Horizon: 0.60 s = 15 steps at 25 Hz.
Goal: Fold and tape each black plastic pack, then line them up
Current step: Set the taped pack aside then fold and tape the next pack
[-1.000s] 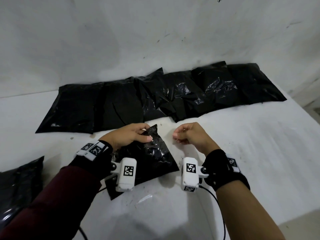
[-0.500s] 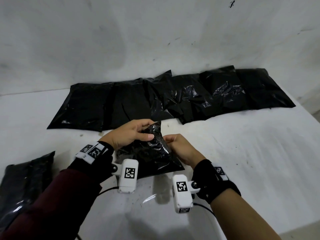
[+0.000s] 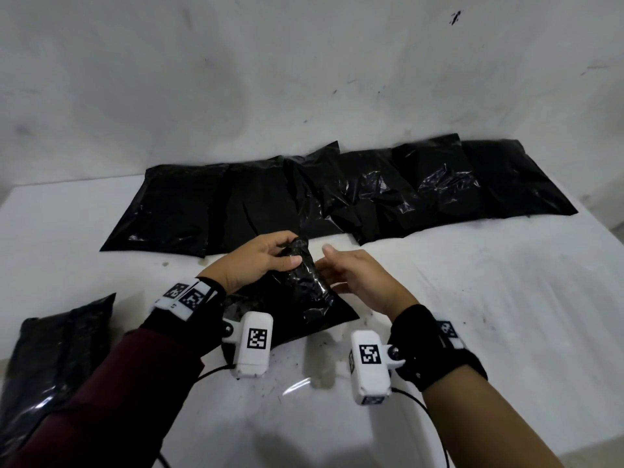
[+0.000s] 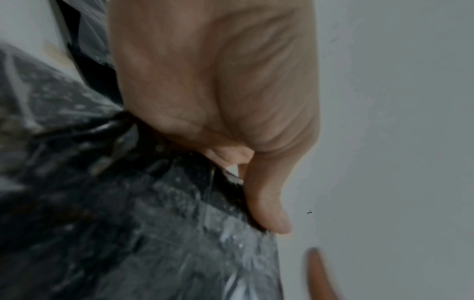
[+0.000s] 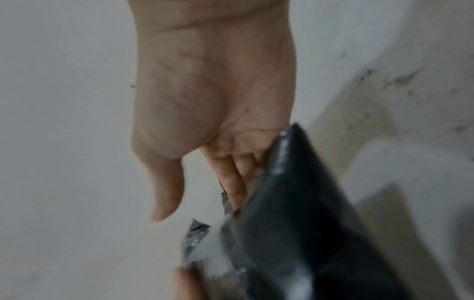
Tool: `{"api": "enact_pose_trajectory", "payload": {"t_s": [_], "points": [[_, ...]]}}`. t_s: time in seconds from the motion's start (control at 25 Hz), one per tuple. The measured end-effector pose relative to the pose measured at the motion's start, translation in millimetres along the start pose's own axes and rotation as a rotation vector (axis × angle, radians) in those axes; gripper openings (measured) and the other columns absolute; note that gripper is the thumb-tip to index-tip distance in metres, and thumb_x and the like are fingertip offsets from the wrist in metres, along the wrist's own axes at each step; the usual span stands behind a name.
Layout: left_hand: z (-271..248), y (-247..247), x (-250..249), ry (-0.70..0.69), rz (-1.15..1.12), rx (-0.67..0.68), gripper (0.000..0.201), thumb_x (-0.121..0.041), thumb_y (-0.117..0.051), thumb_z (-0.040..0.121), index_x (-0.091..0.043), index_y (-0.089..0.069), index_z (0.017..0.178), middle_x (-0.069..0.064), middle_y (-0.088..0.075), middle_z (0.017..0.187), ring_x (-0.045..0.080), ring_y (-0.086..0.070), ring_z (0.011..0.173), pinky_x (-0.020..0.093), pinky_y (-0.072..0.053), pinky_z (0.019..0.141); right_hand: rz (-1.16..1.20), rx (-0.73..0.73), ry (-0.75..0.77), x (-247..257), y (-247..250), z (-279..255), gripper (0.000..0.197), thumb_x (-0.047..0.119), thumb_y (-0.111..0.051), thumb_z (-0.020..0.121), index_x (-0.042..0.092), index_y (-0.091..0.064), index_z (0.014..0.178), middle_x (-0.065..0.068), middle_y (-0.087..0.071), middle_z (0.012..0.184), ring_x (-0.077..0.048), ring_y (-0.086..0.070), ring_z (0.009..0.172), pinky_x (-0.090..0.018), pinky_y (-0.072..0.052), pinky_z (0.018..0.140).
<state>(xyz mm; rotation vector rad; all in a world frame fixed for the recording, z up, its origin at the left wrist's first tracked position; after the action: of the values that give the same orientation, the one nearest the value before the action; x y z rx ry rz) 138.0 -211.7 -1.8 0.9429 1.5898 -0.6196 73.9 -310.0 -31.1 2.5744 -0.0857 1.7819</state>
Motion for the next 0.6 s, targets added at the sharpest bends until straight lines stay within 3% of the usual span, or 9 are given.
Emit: {"api": "enact_pose_trajectory", "payload": {"t_s": [0.08, 0.16, 0.24, 0.32, 0.44, 0.52, 0.6], "points": [[1, 0, 0, -0.007, 0.023, -0.031, 0.021, -0.003, -0.057, 0.089, 0.002, -0.055, 0.109, 0.006, -0.064, 0.096, 0.008, -0.062, 0.088, 0.018, -0.048, 0.082, -0.075, 0.086, -0.003, 6, -11, -4, 0.034, 0.037, -0.071, 0.077, 0.006, -0.07, 0.091, -0.006, -0.07, 0.08, -0.016, -0.066, 0.076, -0.026, -0.052, 0.074], [0, 1, 1, -0.008, 0.05, -0.075, 0.02, -0.004, -0.059, 0.087, -0.001, -0.058, 0.106, 0.002, -0.066, 0.094, 0.007, -0.062, 0.088, 0.019, -0.047, 0.082, -0.172, 0.047, 0.011, 7, -12, 1, 0.03, 0.019, -0.08, 0.071, 0.001, -0.07, 0.092, -0.011, -0.071, 0.081, -0.02, -0.068, 0.076, -0.031, -0.054, 0.078], [-3, 8, 3, -0.003, 0.09, -0.178, 0.025, -0.011, -0.065, 0.084, -0.007, -0.059, 0.108, 0.002, -0.064, 0.1, 0.011, -0.06, 0.097, 0.024, -0.046, 0.086, -0.182, -0.01, -0.007, 3, -8, 6, 0.027, 0.011, -0.079, 0.071, -0.005, -0.068, 0.091, -0.018, -0.069, 0.081, -0.025, -0.067, 0.074, -0.034, -0.054, 0.077], [-15, 35, 2, 0.013, 0.201, -0.44, 0.034, -0.023, -0.069, 0.081, -0.015, -0.057, 0.112, -0.001, -0.057, 0.111, 0.012, -0.052, 0.106, 0.026, -0.042, 0.087, -0.148, -0.055, -0.048, -7, -3, 9, 0.03, 0.011, -0.075, 0.075, -0.012, -0.065, 0.091, -0.02, -0.065, 0.079, -0.027, -0.062, 0.072, -0.033, -0.05, 0.071], [-63, 85, 4, 0.018, 0.23, -0.883, 0.042, -0.037, -0.066, 0.083, -0.011, -0.056, 0.115, 0.001, -0.052, 0.117, 0.016, -0.049, 0.109, 0.03, -0.04, 0.094, 0.105, -0.138, -0.08, -22, 8, 5, 0.019, 0.006, -0.068, 0.08, -0.011, -0.066, 0.088, -0.021, -0.067, 0.081, -0.029, -0.063, 0.073, -0.031, -0.051, 0.069], [-97, 102, 27, 0.151, 0.202, -1.082, 0.046, -0.047, -0.063, 0.082, -0.008, -0.058, 0.107, 0.007, -0.056, 0.111, 0.027, -0.051, 0.11, 0.043, -0.04, 0.1, 0.311, -0.194, -0.08, -28, 16, 2, 0.01, 0.003, -0.063, 0.082, -0.005, -0.068, 0.084, -0.017, -0.069, 0.077, -0.026, -0.066, 0.07, -0.028, -0.055, 0.067], [-116, 93, 65, 0.388, 0.007, -1.086, 0.045, -0.051, -0.062, 0.081, -0.009, -0.059, 0.096, 0.008, -0.056, 0.097, 0.034, -0.053, 0.104, 0.048, -0.042, 0.096, 0.428, -0.203, -0.074, -33, 18, 2, 0.015, 0.002, -0.059, 0.085, -0.009, -0.066, 0.091, -0.018, -0.07, 0.08, -0.026, -0.068, 0.071, -0.028, -0.056, 0.066]]}}
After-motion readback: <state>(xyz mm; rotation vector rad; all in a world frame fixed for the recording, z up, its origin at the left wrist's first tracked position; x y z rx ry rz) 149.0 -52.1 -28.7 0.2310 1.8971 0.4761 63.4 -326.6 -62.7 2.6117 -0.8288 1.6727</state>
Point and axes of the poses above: each hand's wrist, its own z-axis towards the middle knuckle, its own y-axis out of the back of the hand, x = y × z, the point moved 10 cm from there along z, towards the middle knuckle
